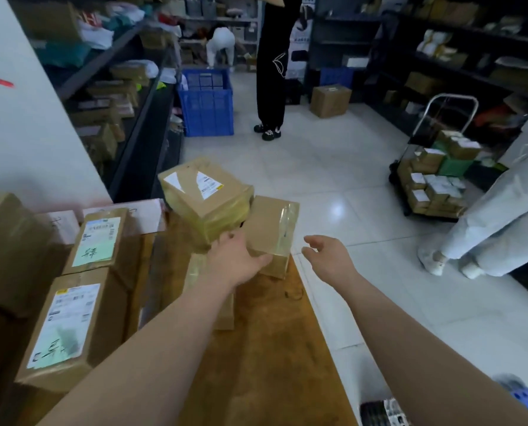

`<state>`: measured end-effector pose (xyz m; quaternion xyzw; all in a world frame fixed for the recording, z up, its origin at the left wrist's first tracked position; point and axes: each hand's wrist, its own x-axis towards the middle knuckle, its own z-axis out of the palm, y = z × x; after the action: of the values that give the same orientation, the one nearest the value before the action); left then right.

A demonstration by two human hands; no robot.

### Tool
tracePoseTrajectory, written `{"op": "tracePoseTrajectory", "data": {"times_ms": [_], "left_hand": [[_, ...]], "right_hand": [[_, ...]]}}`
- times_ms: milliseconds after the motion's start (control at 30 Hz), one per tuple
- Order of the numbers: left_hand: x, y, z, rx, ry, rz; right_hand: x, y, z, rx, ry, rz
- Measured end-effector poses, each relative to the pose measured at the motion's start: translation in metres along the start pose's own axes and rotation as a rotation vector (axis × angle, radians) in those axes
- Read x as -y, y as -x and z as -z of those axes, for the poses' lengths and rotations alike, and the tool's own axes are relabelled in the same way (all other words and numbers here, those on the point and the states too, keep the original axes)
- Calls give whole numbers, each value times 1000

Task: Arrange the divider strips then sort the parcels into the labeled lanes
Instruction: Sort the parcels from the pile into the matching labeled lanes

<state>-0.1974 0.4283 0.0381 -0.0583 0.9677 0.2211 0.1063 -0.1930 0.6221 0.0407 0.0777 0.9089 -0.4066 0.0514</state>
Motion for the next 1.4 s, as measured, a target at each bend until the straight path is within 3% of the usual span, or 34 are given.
{"op": "tracePoseTrajectory", "data": {"times_ms": [433, 700, 867, 1000, 1133, 1300, 1400], "left_hand": [[-43, -87, -68, 120, -151, 356], [-53, -80, -82, 71, -130, 328], [-56, -66, -70, 64, 197, 330], [-48, -46, -55, 101, 824, 292], [-47, -28, -36, 164, 1298, 230], [-37, -8, -26, 400, 1469, 264], [-37, 4, -25, 293, 1439, 267]], "right_hand": [[-69, -72, 15, 118, -93, -96], [-81, -78, 17, 167, -129, -151], [-77, -76, 20, 136, -180, -212], [-71, -71, 24, 170, -328, -221], [-61, -68, 30, 274, -533, -276], [-41, -59, 35, 381, -727, -259], [-34, -51, 39, 316, -775, -238]]}}
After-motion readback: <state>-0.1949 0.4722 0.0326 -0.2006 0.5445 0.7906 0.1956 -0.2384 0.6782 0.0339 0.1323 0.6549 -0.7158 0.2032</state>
